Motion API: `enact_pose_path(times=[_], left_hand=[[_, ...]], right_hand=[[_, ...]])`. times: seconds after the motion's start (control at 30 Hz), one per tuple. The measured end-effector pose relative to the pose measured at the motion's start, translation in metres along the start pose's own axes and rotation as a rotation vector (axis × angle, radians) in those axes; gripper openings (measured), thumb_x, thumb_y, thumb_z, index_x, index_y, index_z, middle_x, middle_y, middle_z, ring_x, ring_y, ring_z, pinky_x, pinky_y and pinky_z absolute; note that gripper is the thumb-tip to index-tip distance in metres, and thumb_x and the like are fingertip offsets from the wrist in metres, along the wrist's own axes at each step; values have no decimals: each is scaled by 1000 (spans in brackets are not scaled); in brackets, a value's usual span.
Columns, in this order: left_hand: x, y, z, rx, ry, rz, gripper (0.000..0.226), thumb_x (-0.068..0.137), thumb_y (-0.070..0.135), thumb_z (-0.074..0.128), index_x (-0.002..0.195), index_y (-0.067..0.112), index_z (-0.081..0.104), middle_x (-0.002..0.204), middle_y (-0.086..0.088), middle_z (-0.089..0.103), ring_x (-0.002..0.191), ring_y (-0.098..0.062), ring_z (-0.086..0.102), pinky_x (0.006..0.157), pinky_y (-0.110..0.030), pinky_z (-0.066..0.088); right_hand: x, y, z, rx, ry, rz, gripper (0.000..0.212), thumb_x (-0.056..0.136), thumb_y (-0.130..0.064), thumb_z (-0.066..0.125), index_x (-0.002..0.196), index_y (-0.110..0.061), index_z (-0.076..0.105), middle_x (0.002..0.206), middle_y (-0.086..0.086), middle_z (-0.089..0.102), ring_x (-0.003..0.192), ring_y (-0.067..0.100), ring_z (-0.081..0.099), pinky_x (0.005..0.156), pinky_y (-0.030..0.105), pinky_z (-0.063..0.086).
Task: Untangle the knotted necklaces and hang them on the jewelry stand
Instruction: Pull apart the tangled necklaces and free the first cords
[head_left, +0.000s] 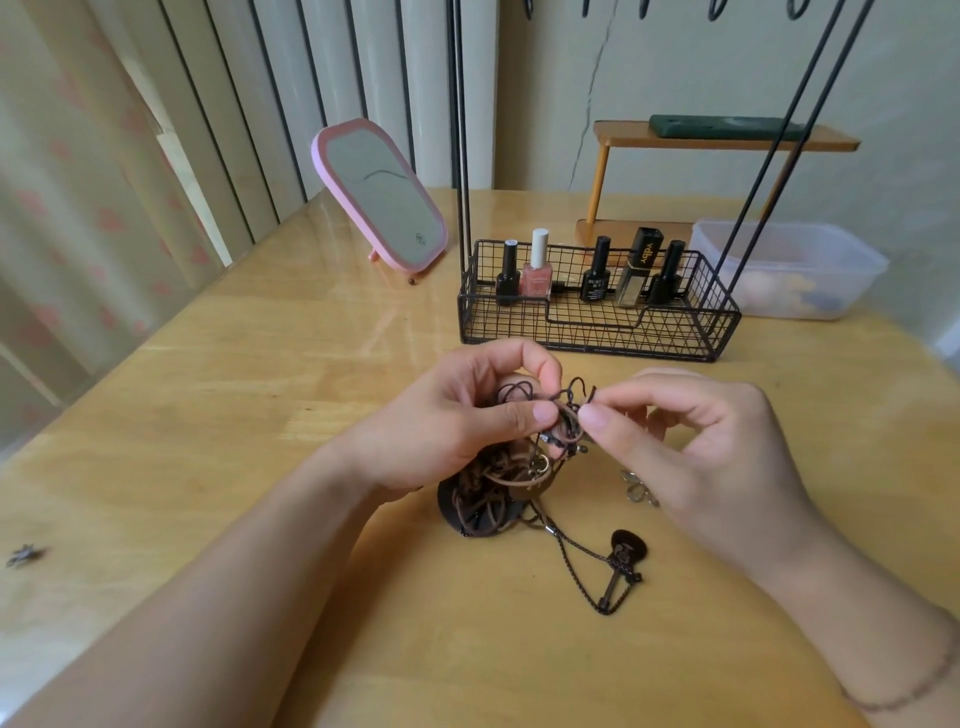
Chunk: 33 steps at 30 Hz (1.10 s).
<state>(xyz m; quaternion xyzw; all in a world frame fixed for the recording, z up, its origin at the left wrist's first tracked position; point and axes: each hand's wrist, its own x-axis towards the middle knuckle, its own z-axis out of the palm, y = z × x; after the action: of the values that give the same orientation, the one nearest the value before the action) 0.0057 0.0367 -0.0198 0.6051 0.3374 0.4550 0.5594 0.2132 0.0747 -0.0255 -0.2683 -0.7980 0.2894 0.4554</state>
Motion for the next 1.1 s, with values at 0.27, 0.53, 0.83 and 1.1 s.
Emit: enact_pose_path(times=[0.27, 0.53, 0.83, 1.1], left_hand=[[2, -3, -2, 16, -34, 9, 11, 93, 1, 53, 97, 11, 53, 83, -4, 64, 77, -14, 60, 73, -21, 50], [3, -4, 0, 75, -53, 33, 11, 91, -2, 57, 95, 8, 53, 82, -11, 62, 75, -11, 60, 73, -20, 49], [2, -2, -2, 85, 16, 55, 7, 91, 0, 57, 90, 7, 56, 74, -2, 67, 70, -9, 61, 70, -18, 49], [2, 0, -12, -48, 201, 19, 15, 83, 1, 55, 86, 11, 67, 72, -11, 70, 64, -19, 66, 65, -24, 53]], right_hand=[[1, 1, -2, 70, -101, 49, 16, 83, -34, 65, 93, -29, 77, 86, -7, 73, 81, 19, 66, 64, 33, 50], [1, -4, 0, 116, -156, 136, 11, 77, -28, 84, 86, -26, 77, 83, -6, 69, 73, 13, 62, 57, 25, 51], [2, -7, 0, 107, -277, 267, 11, 89, -34, 62, 86, -25, 66, 77, -18, 70, 62, -4, 57, 58, 8, 42], [6, -5, -11, 422, -290, 351, 10, 86, -24, 58, 84, -19, 66, 84, -4, 65, 76, 12, 56, 70, 26, 50]])
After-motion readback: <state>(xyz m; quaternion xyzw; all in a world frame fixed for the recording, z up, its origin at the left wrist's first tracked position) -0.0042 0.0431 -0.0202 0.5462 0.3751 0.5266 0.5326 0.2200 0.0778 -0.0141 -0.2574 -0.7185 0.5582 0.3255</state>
